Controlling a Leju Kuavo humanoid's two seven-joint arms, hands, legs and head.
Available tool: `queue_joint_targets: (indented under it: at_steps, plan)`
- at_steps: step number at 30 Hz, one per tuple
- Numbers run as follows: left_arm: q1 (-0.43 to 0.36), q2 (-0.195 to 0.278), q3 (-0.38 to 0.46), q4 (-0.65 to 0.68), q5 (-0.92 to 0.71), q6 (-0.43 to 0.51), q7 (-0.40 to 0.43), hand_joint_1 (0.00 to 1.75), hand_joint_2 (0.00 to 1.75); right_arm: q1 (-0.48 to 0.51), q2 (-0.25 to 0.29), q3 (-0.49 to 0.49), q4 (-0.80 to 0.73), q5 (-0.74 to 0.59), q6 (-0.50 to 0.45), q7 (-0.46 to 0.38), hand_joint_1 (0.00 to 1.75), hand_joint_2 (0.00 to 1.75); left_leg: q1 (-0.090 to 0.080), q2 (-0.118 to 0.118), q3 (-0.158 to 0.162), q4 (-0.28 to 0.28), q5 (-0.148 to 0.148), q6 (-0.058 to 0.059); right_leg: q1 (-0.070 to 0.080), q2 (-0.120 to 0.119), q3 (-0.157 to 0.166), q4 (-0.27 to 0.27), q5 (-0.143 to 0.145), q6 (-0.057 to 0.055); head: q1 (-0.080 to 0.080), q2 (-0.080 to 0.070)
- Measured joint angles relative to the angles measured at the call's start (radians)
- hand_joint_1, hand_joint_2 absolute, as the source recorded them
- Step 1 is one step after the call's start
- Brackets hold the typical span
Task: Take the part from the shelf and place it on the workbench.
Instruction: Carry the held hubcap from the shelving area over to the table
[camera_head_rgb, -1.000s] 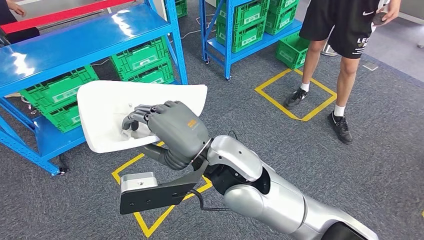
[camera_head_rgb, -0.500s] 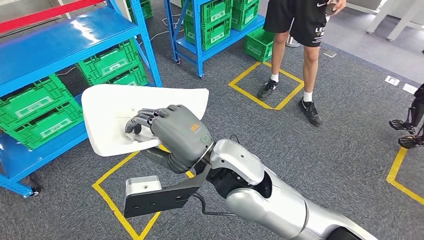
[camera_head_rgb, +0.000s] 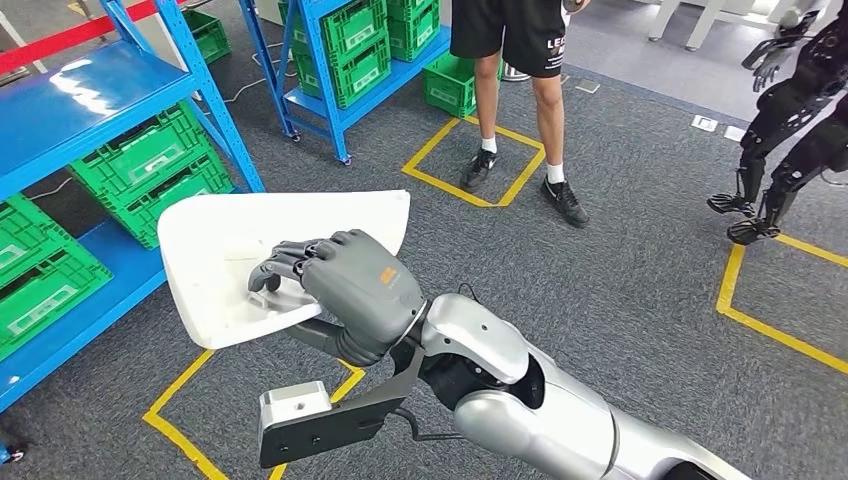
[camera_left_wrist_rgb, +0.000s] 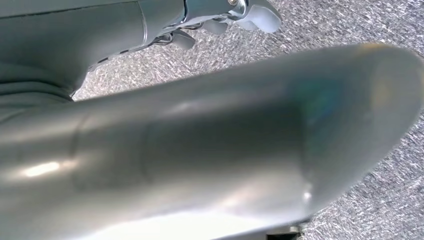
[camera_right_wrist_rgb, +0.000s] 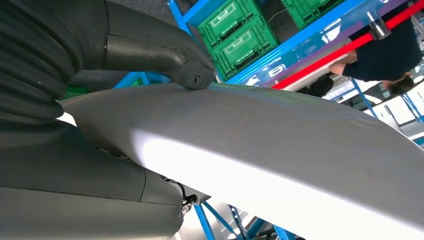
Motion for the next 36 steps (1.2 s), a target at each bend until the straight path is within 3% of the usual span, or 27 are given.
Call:
queue_joint_targets:
  at_steps: [2, 4, 6, 8, 10, 11, 12, 15, 17, 19, 21, 23, 25, 26, 27, 28, 30, 32, 34, 36]
  plan:
    - [0.012, 0.002, 0.01, 0.002, 0.012, 0.0, -0.008, 0.0, 0.0, -0.003, 0.002, 0.011, -0.003, -0.005, 0.001, 0.001, 1.75, 1.75, -0.002, -0.017, 0.014, -0.035, 0.001, 0.007, -0.001, 0.018, -0.006, 0.0, 0.005, 0.014, 0.0, 0.0]
    - [0.02, 0.003, 0.019, 0.004, 0.02, 0.0, -0.01, 0.0, 0.0, -0.002, 0.002, 0.02, -0.004, -0.009, 0.0, 0.002, 1.75, 1.75, -0.002, 0.002, 0.016, -0.037, 0.008, 0.018, -0.003, 0.026, -0.013, 0.0, 0.009, 0.027, 0.001, 0.0]
    - [0.025, 0.006, 0.026, 0.005, 0.023, 0.0, -0.011, 0.0, 0.0, -0.003, 0.003, 0.028, -0.006, -0.01, -0.001, 0.002, 1.75, 1.75, 0.001, 0.024, 0.015, -0.042, 0.015, 0.032, -0.001, -0.017, -0.036, 0.046, -0.021, 0.037, 0.006, 0.0]
    - [0.03, 0.01, 0.034, 0.006, 0.026, 0.0, -0.012, 0.0, 0.0, -0.003, 0.005, 0.037, -0.008, -0.008, -0.004, 0.009, 1.75, 1.75, -0.001, 0.048, 0.012, -0.043, 0.017, 0.039, 0.0, -0.069, -0.091, 0.165, -0.087, 0.044, 0.011, 0.0]
    - [0.037, 0.015, 0.039, 0.007, 0.025, 0.0, -0.016, 0.0, 0.0, -0.001, 0.006, 0.05, -0.008, -0.001, -0.006, 0.025, 1.75, 1.75, -0.003, 0.076, 0.01, -0.041, 0.017, 0.04, -0.001, -0.08, -0.14, 0.276, -0.129, 0.049, 0.011, 0.0]
    - [0.039, 0.017, 0.041, 0.008, 0.023, 0.0, -0.02, 0.0, 0.0, 0.0, 0.007, 0.056, -0.008, 0.003, -0.007, 0.034, 1.75, 1.75, -0.003, 0.09, 0.009, -0.041, 0.017, 0.04, -0.001, -0.082, -0.141, 0.284, -0.124, 0.049, 0.011, 0.0]
    - [0.04, 0.019, 0.042, 0.008, 0.02, 0.0, -0.025, 0.0, 0.0, 0.0, 0.007, 0.061, -0.009, 0.006, -0.008, 0.043, 1.75, 1.75, -0.003, 0.103, 0.009, -0.041, 0.016, 0.039, -0.002, -0.087, -0.121, 0.252, -0.104, 0.048, 0.011, 0.0]
    - [0.04, 0.026, 0.042, 0.008, 0.001, 0.0, -0.046, 0.0, 0.0, -0.003, 0.014, 0.073, -0.016, 0.017, -0.01, 0.073, 1.75, 1.75, -0.008, 0.132, 0.011, -0.036, 0.01, 0.029, 0.003, -0.134, -0.008, 0.054, -0.035, 0.035, 0.01, 0.0]
    - [0.04, 0.031, 0.041, 0.008, -0.015, 0.0, -0.059, 0.0, 0.0, -0.007, 0.022, 0.08, -0.021, 0.024, -0.009, 0.095, 1.75, 1.75, -0.012, 0.148, 0.013, -0.034, 0.007, 0.017, 0.008, -0.147, 0.015, 0.005, -0.026, 0.022, 0.009, 0.0]
    - [0.037, 0.035, 0.041, 0.008, -0.025, 0.0, -0.072, 0.0, 0.0, -0.012, 0.026, 0.085, -0.025, 0.029, -0.011, 0.119, 1.75, 1.75, -0.01, 0.161, 0.016, -0.036, 0.006, 0.005, 0.007, -0.126, 0.012, 0.003, -0.019, 0.01, 0.008, 0.0]
    - [0.034, 0.037, 0.04, 0.008, -0.026, 0.0, -0.084, 0.0, 0.0, -0.018, 0.03, 0.088, -0.031, 0.032, -0.013, 0.139, 1.75, 1.75, -0.006, 0.129, 0.005, -0.007, -0.02, -0.007, 0.002, -0.107, 0.011, -0.004, -0.012, -0.003, 0.007, 0.0]
    - [0.035, 0.039, 0.04, 0.008, -0.021, 0.0, -0.086, 0.0, 0.0, -0.022, 0.038, 0.088, -0.038, 0.029, -0.012, 0.152, 1.75, 1.75, -0.004, 0.075, -0.038, 0.097, -0.082, -0.014, -0.001, -0.088, 0.01, -0.006, -0.007, -0.009, 0.004, 0.0]
    - [0.038, 0.043, 0.04, 0.009, -0.013, 0.0, -0.082, 0.0, 0.0, -0.022, 0.045, 0.089, -0.04, 0.021, -0.003, 0.158, 1.75, 1.75, -0.003, 0.055, -0.091, 0.216, -0.129, -0.017, 0.0, -0.065, 0.008, -0.006, -0.006, -0.012, 0.003, 0.0]
    - [0.04, 0.046, 0.04, 0.01, -0.009, 0.0, -0.08, 0.0, 0.0, -0.021, 0.048, 0.089, -0.04, 0.018, 0.002, 0.158, 1.75, 1.75, -0.003, 0.053, -0.101, 0.236, -0.126, -0.017, 0.0, -0.052, 0.008, -0.005, -0.005, -0.012, 0.002, 0.0]
    - [0.041, 0.048, 0.041, 0.01, -0.006, 0.0, -0.079, 0.0, 0.0, -0.021, 0.052, 0.089, -0.04, 0.016, 0.006, 0.158, 1.75, 1.75, -0.002, 0.05, -0.093, 0.216, -0.104, -0.017, 0.0, -0.039, 0.007, -0.004, -0.004, -0.011, 0.002, 0.0]
    - [0.041, 0.05, 0.041, 0.01, -0.003, 0.0, -0.079, 0.0, 0.0, -0.021, 0.056, 0.089, -0.041, 0.014, 0.009, 0.157, 1.75, 1.75, -0.001, 0.044, -0.066, 0.159, -0.068, -0.016, -0.001, -0.026, 0.007, -0.003, -0.003, -0.009, 0.002, 0.0]
    - [0.042, 0.054, 0.041, 0.012, -0.002, 0.0, -0.079, 0.0, 0.0, -0.022, 0.065, 0.089, -0.041, 0.013, 0.01, 0.157, 1.75, 1.75, 0.003, 0.006, -0.006, 0.026, -0.014, -0.012, -0.001, -0.004, 0.004, 0.002, -0.001, -0.002, 0.001, 0.0]
    - [0.041, 0.054, 0.041, 0.013, -0.002, 0.0, -0.079, 0.0, 0.0, -0.022, 0.072, 0.089, -0.041, 0.012, 0.011, 0.156, 1.75, 1.75, 0.003, -0.017, 0.017, -0.03, -0.003, -0.004, 0.0, 0.014, -0.003, 0.003, 0.003, 0.011, 0.001, 0.0]
    - [0.04, 0.053, 0.041, 0.014, 0.004, 0.0, -0.079, 0.0, 0.0, -0.022, 0.074, 0.089, -0.041, 0.012, 0.019, 0.152, 1.75, 1.75, 0.001, -0.001, 0.017, -0.032, 0.001, 0.009, -0.001, 0.028, -0.01, 0.001, 0.01, 0.025, 0.001, 0.0]
    - [0.04, 0.052, 0.045, 0.014, 0.017, 0.0, -0.078, 0.0, 0.0, -0.022, 0.077, 0.085, -0.042, 0.013, 0.04, 0.144, 1.75, 1.75, 0.002, 0.021, 0.017, -0.036, 0.007, 0.024, 0.002, -0.005, -0.025, 0.024, -0.004, 0.035, 0.005, 0.0]
